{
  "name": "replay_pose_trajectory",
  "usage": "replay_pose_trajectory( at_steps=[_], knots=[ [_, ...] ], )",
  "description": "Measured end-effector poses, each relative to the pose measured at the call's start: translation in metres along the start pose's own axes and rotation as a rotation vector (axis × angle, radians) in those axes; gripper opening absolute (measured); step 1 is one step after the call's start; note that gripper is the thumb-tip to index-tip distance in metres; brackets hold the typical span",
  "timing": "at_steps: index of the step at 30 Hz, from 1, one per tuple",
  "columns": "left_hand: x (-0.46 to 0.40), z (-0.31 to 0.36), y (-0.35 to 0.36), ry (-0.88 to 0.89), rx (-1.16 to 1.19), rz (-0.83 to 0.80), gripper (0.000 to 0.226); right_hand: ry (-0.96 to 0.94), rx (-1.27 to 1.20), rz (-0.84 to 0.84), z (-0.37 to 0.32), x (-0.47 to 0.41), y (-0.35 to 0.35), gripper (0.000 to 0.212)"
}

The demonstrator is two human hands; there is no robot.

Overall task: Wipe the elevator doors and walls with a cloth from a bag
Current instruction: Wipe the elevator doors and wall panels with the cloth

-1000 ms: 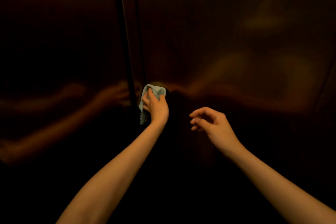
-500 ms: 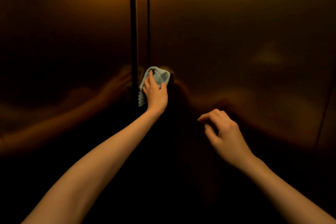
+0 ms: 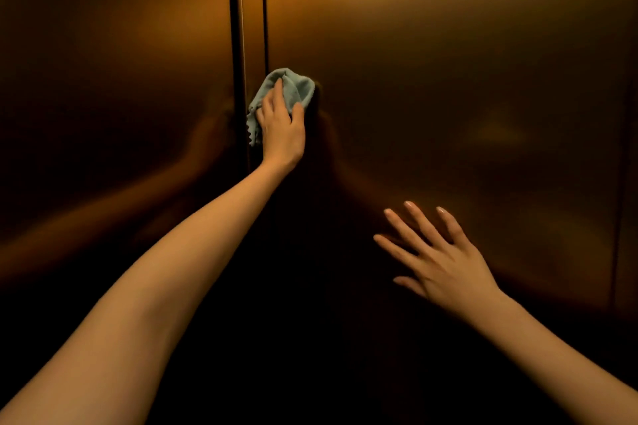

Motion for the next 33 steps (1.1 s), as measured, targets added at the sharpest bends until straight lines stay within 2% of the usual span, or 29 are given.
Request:
replay_pose_trajectory(
  at_steps=[10,18,33],
  knots=[
    [-0.048,0.003,0.006,0.062,-0.066,0.054,0.054,-0.034,0.053,0.181,0.003,-0.001,0.014,0.065],
    [-0.096,0.016,0.004,0.113,-0.164,0.079,0.054,-0.035,0.055,0.195,0.002,0.000,0.016,0.065],
    [-0.142,0.031,-0.013,0.166,-0.321,-0.023,0.050,-0.047,-0.044,0.231,0.001,-0.003,0.010,0.060]
  ],
)
Point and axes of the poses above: each hand's wrist, its own x-axis away from the middle knuckle, its own y-axis out of the palm, z = x × y, the point moved 5 cm from there along -x, towards the middle knuckle, and after that the axes turned 15 degrees about y, right-handed, at the moved point
